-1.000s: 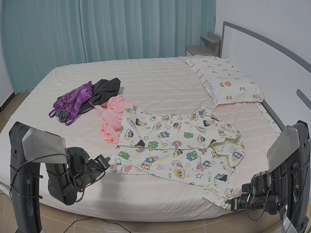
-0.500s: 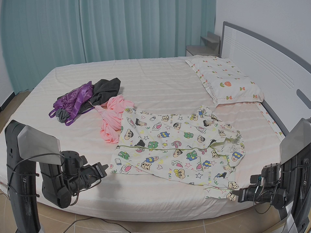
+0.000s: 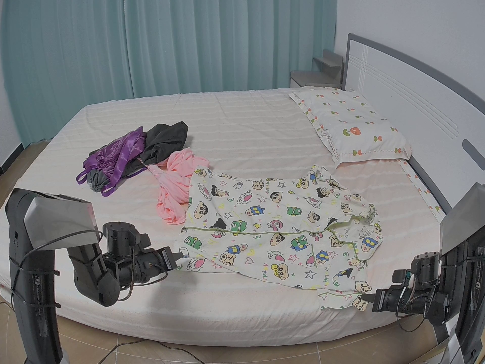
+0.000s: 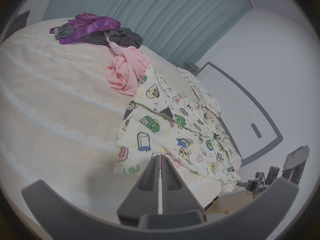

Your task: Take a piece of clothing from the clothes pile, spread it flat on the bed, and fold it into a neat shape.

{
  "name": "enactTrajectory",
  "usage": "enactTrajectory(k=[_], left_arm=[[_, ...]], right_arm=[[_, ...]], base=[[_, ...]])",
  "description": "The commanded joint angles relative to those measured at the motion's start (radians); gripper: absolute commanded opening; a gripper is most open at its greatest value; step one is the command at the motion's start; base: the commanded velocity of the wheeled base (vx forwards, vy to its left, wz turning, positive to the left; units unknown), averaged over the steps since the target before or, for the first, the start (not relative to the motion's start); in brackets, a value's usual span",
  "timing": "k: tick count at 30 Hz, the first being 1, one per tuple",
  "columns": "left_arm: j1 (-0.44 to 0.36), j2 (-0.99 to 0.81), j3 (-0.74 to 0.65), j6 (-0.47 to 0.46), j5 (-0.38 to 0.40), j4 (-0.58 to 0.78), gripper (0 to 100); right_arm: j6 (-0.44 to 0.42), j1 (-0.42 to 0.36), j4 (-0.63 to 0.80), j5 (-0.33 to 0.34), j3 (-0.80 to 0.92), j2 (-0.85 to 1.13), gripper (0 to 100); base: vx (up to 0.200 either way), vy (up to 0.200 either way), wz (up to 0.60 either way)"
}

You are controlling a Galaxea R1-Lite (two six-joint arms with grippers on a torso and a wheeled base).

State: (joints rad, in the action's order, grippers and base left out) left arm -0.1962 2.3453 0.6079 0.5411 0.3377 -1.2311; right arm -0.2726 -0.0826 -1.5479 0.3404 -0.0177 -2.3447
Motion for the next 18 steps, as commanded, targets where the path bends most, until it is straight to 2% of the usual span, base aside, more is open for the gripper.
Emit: enactTrajectory(k=[1,4,6,7,8,13,14,18], left_arm=[[0.000,-0.008,0.064,-0.024,0.015,0.027,0],[0.001,-0.004,0.084,-0.076,0.038,0.099,0],[0.020,-0.006,0.102,-0.170,0.049,0.203,0],[0.020,-0.006,0.102,-0.170,0.049,0.203,0],[0.037,-0.012,0.124,-0.239,0.064,0.278,0],[0.054,-0.015,0.135,-0.250,0.064,0.301,0],[0.054,-0.015,0.135,-0.250,0.064,0.301,100],[0.075,-0.038,0.125,-0.248,0.087,0.291,100]], right_arm=[[-0.010,0.001,-0.001,0.005,0.018,0.001,0],[-0.014,0.001,-0.001,0.025,0.018,0.001,0],[-0.014,0.001,-0.001,0.031,0.018,0.002,0],[-0.014,0.001,-0.001,0.031,0.018,0.002,0],[-0.017,0.001,-0.001,0.031,0.018,0.001,0],[-0.030,0.001,0.000,0.031,0.018,0.002,0],[-0.030,0.001,0.000,0.031,0.018,0.002,0],[-0.030,0.000,-0.001,0.032,0.018,0.001,0]], base=[[0.000,0.000,0.00],[0.000,0.000,0.00],[0.000,0.000,0.00],[0.000,0.000,0.00],[0.000,0.000,0.00],[0.000,0.000,0.00],[0.000,0.000,0.00],[0.000,0.000,0.00]])
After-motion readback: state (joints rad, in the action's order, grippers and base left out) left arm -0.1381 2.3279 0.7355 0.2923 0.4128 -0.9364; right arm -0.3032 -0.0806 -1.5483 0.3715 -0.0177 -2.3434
